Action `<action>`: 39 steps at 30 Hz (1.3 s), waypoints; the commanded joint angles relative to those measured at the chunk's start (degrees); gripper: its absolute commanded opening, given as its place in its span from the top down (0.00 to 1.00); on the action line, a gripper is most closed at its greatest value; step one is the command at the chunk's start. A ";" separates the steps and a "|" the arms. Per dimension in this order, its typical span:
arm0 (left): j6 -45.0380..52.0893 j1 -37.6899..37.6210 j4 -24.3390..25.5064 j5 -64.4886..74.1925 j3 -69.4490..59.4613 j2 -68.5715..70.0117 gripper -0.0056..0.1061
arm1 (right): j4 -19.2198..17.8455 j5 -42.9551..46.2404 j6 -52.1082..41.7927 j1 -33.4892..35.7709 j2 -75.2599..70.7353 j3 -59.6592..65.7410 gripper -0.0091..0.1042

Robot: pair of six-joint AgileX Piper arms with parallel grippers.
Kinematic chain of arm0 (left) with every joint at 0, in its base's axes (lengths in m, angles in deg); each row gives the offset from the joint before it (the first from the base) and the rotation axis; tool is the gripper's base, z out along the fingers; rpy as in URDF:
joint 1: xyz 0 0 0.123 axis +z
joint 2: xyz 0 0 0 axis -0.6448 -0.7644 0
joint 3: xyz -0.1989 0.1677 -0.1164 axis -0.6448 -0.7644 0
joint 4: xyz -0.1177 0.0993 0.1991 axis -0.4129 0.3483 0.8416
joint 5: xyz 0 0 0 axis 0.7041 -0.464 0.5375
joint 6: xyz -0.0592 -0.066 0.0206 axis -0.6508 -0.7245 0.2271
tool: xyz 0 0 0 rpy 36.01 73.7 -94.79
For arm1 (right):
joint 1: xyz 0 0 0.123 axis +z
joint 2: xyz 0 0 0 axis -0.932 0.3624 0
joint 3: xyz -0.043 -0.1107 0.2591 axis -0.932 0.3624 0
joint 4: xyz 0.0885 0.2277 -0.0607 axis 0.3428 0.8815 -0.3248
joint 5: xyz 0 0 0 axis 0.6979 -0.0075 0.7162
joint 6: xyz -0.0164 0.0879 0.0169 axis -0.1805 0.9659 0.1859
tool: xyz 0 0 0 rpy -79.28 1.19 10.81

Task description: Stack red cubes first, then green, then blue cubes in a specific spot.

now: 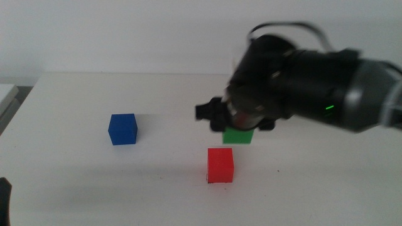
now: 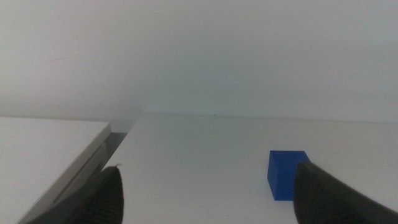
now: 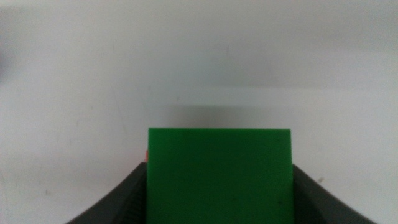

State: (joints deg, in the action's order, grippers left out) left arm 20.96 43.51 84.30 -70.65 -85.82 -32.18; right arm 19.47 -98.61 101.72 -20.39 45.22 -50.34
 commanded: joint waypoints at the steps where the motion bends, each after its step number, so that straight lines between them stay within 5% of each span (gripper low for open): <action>1: -0.11 0.03 -0.30 -0.80 0.01 0.29 0.11 | -1.67 -1.87 2.14 1.42 1.92 -1.85 0.87; 7: -0.11 0.03 -0.30 -0.80 0.01 0.29 0.11 | -1.57 -8.51 1.60 3.57 7.54 -9.38 0.87; 39: -0.11 0.03 -0.30 -0.80 0.01 0.29 0.11 | -0.87 -4.73 4.79 3.56 13.52 -8.71 0.87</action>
State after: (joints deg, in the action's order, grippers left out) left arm 20.96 43.51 84.30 -70.65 -85.82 -32.18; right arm 20.32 -103.06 105.34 -16.84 59.10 -59.23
